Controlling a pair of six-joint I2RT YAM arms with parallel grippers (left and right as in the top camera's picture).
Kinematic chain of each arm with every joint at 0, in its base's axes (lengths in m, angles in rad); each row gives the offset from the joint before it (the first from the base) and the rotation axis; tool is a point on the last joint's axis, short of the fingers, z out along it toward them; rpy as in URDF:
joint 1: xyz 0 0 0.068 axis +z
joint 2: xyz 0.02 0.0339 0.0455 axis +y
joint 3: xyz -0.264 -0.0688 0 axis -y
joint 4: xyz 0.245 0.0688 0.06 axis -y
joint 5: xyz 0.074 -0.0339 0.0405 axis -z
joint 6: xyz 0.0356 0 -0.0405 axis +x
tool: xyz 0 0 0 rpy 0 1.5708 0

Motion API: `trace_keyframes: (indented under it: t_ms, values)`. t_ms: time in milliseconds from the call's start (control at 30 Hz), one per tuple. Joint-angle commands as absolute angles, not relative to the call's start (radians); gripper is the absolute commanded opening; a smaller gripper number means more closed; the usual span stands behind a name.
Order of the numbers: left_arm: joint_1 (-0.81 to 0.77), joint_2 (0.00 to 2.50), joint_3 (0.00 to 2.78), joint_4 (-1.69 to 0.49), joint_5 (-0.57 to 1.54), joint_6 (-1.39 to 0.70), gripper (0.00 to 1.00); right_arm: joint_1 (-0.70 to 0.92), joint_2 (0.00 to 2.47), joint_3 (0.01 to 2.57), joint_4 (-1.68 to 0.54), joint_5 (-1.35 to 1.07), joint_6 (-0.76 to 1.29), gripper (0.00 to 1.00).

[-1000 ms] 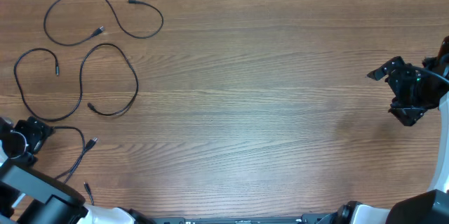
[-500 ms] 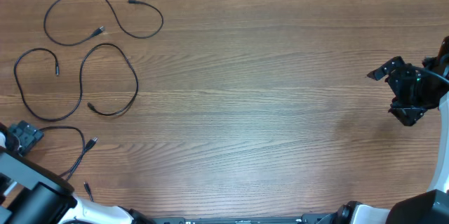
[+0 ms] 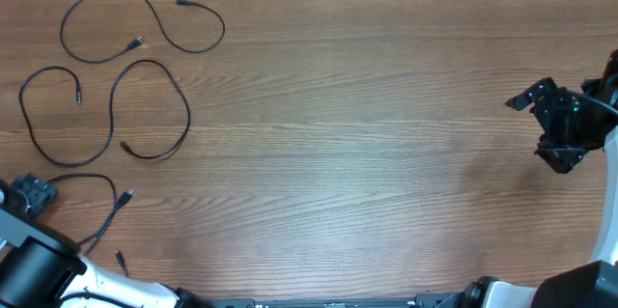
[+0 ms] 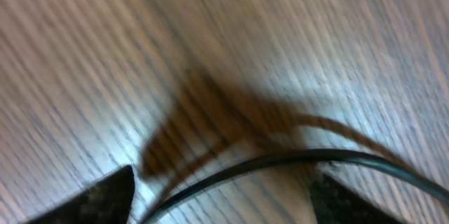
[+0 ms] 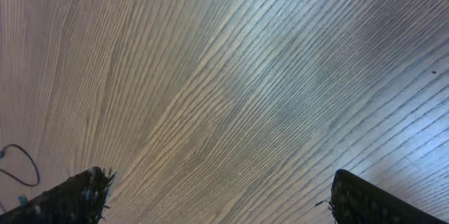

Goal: Untangle cables

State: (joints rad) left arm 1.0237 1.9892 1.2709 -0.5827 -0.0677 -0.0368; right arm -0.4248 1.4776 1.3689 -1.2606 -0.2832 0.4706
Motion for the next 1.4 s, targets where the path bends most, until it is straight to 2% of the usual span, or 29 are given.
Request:
trace_keyframes:
  t_ms: [0, 167, 367, 700, 733, 833, 867, 933, 1000, 1033, 1133, 1367]
  values:
    - [1.076, 2.049, 1.271, -0.584, -0.050, -0.025, 0.57, -0.426, 1.470, 1.387, -1.258, -0.281, 0.466, 1.00]
    - [1.142, 2.078, 1.271, -0.583, 0.001, -0.116, 0.04, -0.426, 1.470, 1.387, -1.258, -0.281, 0.466, 1.00]
    - [1.185, 2.078, 1.277, -0.587, 0.015, -0.432, 0.04, -0.426, 1.470, 1.387, -1.259, -0.281, 0.466, 1.00]
    - [1.187, 2.078, 1.394, -0.736, 0.027, -0.495, 0.04, -0.426, 1.470, 1.387, -1.258, -0.281, 0.466, 1.00]
    - [1.187, 2.078, 1.411, -0.756, 0.026, -0.494, 0.07, -0.426, 1.470, 1.387, -1.258, -0.281, 0.466, 1.00]
    - [1.186, 2.078, 1.474, -0.824, 0.028, -0.494, 0.57, -0.426, 1.470, 1.387, -1.258, -0.281, 0.466, 1.00]
    - [1.184, 2.078, 1.493, -0.844, 0.033, -0.494, 0.60, -0.426, 1.470, 1.387, -1.258, -0.281, 0.466, 1.00]
    - [1.182, 2.078, 1.529, -0.874, 0.078, -0.467, 0.75, -0.426, 1.470, 1.387, -1.258, -0.281, 0.466, 1.00]
    - [1.180, 2.078, 1.568, -0.893, 0.189, -0.396, 0.84, -0.426, 1.470, 1.387, -1.258, -0.281, 0.466, 1.00]
    - [1.178, 2.078, 1.586, -0.901, 0.250, -0.368, 0.88, -0.426, 1.470, 1.387, -1.258, -0.281, 0.466, 1.00]
    - [1.170, 2.077, 1.639, -0.943, 0.375, -0.349, 0.90, -0.426, 1.470, 1.387, -1.258, -0.281, 0.466, 1.00]
    - [1.114, 2.067, 1.787, -1.069, 0.392, -0.225, 0.91, -0.426, 1.470, 1.387, -1.258, -0.281, 0.466, 1.00]
